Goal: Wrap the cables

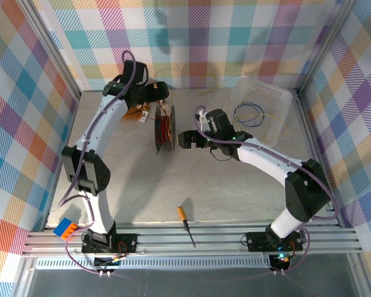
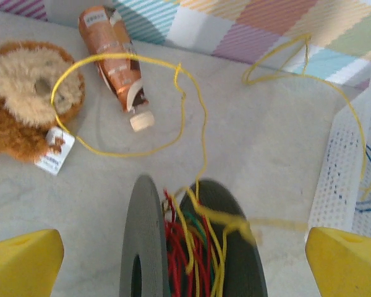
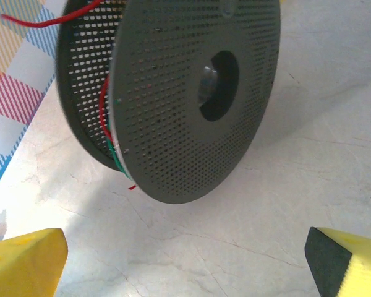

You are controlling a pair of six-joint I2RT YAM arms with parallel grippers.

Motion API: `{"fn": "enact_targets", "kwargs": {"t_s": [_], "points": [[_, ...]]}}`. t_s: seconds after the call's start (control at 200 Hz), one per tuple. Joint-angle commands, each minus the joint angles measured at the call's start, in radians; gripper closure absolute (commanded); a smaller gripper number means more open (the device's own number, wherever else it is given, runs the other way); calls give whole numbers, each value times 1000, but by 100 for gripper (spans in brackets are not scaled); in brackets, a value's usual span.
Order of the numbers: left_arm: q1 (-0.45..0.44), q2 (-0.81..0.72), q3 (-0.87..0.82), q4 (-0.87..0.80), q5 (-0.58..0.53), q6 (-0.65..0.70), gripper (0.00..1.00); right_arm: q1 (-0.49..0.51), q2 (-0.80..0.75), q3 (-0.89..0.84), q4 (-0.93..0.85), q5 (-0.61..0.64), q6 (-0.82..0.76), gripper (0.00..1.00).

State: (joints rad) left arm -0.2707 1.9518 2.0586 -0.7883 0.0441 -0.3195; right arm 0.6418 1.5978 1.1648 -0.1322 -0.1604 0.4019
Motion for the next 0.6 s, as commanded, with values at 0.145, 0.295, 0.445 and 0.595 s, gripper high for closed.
{"fn": "enact_targets", "kwargs": {"t_s": [0.145, 0.295, 0.445, 0.595], "points": [[28, 303, 555, -365, 14, 75, 6, -10, 33, 27, -65, -94, -16, 1], [28, 335, 502, -353, 23, 84, 18, -10, 73, 50, -34, -153, -12, 14], [27, 349, 458, -352, 76, 84, 36, -8, 143, 134, -55, -170, -27, 28], [20, 255, 280, -276, 75, 78, 38, -8, 196, 204, -84, -153, -27, 32]]}}
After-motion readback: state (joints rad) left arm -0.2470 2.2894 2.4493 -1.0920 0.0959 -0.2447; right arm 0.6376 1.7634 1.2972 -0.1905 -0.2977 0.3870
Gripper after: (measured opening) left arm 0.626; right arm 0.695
